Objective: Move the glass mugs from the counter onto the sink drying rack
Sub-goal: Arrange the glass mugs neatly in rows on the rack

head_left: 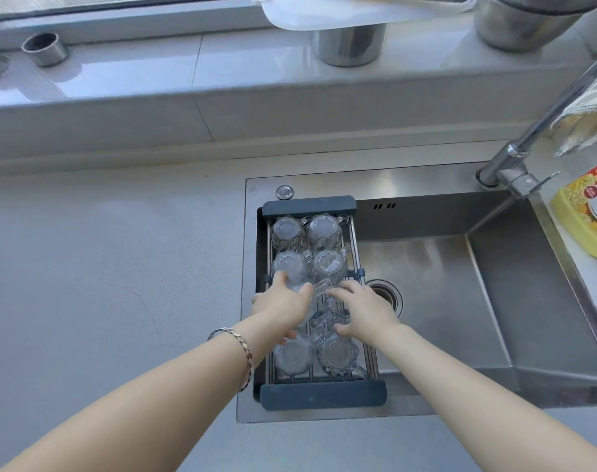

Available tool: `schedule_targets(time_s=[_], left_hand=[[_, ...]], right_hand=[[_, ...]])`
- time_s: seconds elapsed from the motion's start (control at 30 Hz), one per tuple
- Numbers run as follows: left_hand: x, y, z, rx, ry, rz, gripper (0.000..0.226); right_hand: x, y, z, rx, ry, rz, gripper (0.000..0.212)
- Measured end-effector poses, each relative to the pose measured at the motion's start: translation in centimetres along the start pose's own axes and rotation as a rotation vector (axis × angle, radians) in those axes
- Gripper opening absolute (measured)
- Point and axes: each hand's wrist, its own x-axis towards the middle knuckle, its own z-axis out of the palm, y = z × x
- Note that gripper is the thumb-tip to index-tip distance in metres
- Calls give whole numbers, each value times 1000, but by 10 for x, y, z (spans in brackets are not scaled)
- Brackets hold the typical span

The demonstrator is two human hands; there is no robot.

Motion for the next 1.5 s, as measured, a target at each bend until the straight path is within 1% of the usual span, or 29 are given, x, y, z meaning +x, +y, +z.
schedule_targets(time_s=[0.17,0.27,0.53,0.6,0.63,0.67,0.7,0.77,0.8,0.83,0.87,0.9,0.93,1.0,1.07,1.13,1.2,1.23,1.3,1.37,1.5], left_hand=[[3,-7,-2,-18,-62,-15,53],[11,-11,0,-56,-91,-64,54],[46,-13,30,-18,20,-197,65],[42,-11,30,-31,20,-228,67],[38,-10,28,9,7,-207,66],[32,-10,26,101,11,-151,64],[26,-12,24,231,58,-53,62],[17,-18,18,510,211,241,57],[16,-22,15,612,240,388,54],[18,-27,13,673,219,508,52],[20,-31,11,698,172,587,52],[23,-35,8,706,119,627,54],[27,-38,5,707,83,646,58],[33,-42,0,714,76,670,61],[35,-44,0,758,102,687,61],[34,-46,5,783,125,689,62],[32,-48,8,752,129,676,63],[31,-49,8,720,126,665,63],[31,-51,6,674,111,660,63],[32,-51,4,676,92,673,64],[32,-48,2,685,63,665,65]], right_hand=[[1,2,1,-14,-4,-9,66],[1,2,2,-16,-16,-16,66],[3,2,-2,-90,-99,-60,71],[7,1,-3,-117,-133,-70,73],[8,1,-4,-129,-151,-70,73],[9,0,-4,-149,-167,-72,73],[10,0,-5,-174,-179,-77,72],[10,-2,-6,-215,-180,-87,72],[9,-2,-8,-215,-170,-88,71],[7,-3,-10,-206,-156,-90,70],[4,-3,-12,-191,-137,-95,68],[0,-4,-14,-173,-108,-104,66],[-7,-4,-18,-151,-70,-112,65],[-24,-5,-29,-72,35,-102,64],[-43,-6,-39,55,161,-7,61],[-57,-8,-43,203,254,187,58],[-61,-11,-41,366,282,399,57],[-61,-14,-39,435,271,471,58],[-56,-21,-31,530,239,538,62],[-49,-30,-25,595,235,559,64],[-31,-40,-14,645,248,688,77]])
